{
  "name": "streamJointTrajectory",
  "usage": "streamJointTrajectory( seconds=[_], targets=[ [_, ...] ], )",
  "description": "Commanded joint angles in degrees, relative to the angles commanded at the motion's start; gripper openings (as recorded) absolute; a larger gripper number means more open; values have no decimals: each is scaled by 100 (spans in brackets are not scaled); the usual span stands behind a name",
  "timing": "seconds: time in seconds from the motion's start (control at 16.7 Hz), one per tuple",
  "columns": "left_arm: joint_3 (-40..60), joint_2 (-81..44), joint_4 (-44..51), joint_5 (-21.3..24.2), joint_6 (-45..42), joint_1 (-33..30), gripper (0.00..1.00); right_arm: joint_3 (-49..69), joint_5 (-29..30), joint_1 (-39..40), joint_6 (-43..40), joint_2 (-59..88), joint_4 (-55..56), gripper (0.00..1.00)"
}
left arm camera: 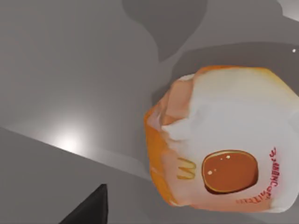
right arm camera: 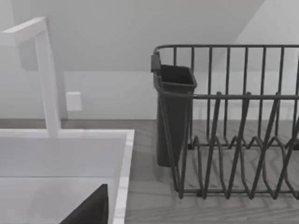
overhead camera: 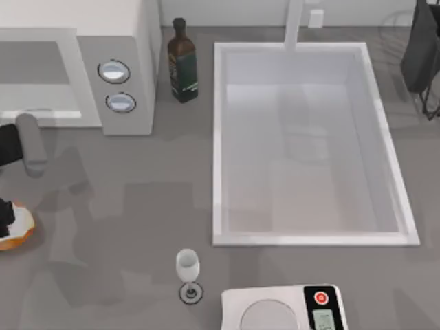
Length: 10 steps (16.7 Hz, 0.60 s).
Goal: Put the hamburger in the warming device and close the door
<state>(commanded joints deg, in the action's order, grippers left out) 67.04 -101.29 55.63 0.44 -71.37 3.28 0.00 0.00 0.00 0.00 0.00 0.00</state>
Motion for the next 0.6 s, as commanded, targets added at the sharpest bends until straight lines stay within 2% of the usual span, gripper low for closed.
streamJointTrajectory(
  seconds=[0.42, 0.6],
  targets=[
    [-559, 441, -72, 2, -233, 222, 100, 0, 0, 0, 0, 0, 0, 100],
    [-901, 435, -399, -3, -323, 308, 100, 0, 0, 0, 0, 0, 0, 100]
  ],
)
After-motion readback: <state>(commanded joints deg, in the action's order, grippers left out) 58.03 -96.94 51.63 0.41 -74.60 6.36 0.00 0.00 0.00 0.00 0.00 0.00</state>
